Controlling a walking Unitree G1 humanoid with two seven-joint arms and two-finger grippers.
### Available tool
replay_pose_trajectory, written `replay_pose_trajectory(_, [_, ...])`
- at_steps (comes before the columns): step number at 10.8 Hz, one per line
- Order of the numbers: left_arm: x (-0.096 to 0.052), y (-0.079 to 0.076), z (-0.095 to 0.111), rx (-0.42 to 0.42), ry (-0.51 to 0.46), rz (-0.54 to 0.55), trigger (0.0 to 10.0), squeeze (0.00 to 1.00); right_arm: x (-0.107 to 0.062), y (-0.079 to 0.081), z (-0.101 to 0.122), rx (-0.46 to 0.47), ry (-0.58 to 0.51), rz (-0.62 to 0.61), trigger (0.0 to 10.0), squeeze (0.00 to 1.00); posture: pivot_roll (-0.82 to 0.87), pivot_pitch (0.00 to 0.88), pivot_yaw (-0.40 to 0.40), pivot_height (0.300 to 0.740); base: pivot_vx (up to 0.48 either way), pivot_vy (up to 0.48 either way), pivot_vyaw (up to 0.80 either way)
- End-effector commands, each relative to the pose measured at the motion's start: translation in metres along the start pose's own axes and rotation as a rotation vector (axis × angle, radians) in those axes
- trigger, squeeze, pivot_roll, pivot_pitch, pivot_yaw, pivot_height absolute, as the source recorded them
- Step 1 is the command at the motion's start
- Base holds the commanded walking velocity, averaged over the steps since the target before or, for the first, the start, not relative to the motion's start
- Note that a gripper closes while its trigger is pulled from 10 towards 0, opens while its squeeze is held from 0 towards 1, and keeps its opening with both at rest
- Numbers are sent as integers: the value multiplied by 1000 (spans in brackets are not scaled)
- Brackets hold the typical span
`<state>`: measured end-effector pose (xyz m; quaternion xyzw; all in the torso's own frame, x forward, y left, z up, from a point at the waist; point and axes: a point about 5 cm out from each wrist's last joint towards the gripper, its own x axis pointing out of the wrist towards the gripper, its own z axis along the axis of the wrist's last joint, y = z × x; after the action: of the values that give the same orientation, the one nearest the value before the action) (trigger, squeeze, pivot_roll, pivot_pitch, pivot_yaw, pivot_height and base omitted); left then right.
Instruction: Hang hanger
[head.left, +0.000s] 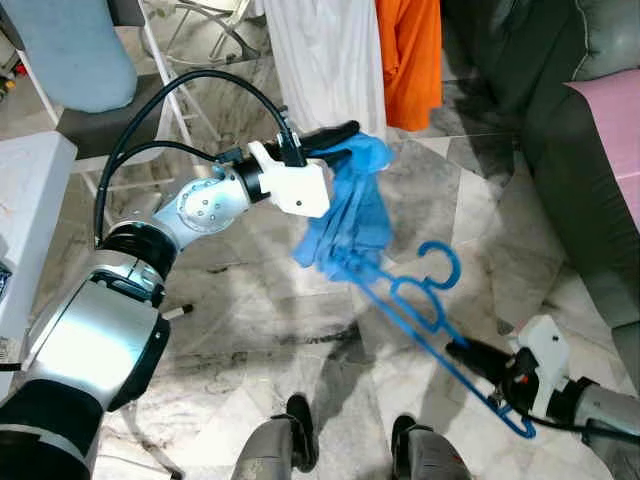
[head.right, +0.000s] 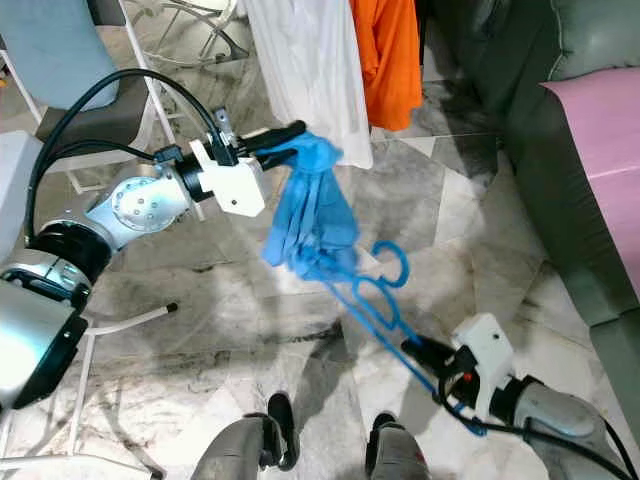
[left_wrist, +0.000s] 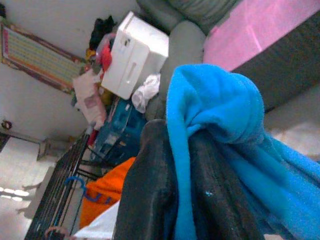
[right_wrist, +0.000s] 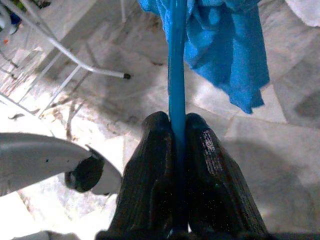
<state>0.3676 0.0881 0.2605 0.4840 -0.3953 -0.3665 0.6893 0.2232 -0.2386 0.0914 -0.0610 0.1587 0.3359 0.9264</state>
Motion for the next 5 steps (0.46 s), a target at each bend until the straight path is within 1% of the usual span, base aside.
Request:
replay_pose_trajectory(1, [-6, -2, 0, -17, -14, 16, 10000, 0, -1, 3, -7, 16, 14, -6, 10000, 0, -111, 308, 154, 740, 0, 0, 0])
replay_pose_trajectory(2, [-13, -18, -3, -48, 7, -29, 10000, 0, 0, -1, 0, -6, -16, -26, 10000, 0, -108, 310, 156, 740, 0, 0, 0])
replay_pose_trajectory(3, [-16, -25, -5, -55, 25, -55, 10000, 0, 0, -1, 7, -22, -33, -18, 10000, 0, -110, 313, 153, 740, 0, 0, 0])
replay_pose_trajectory(5, [-19, -29, -9, -71, 62, -69, 10000, 0, -1, 0, 22, -73, -64, 17, 10000, 0, -118, 311, 146, 740, 0, 0, 0])
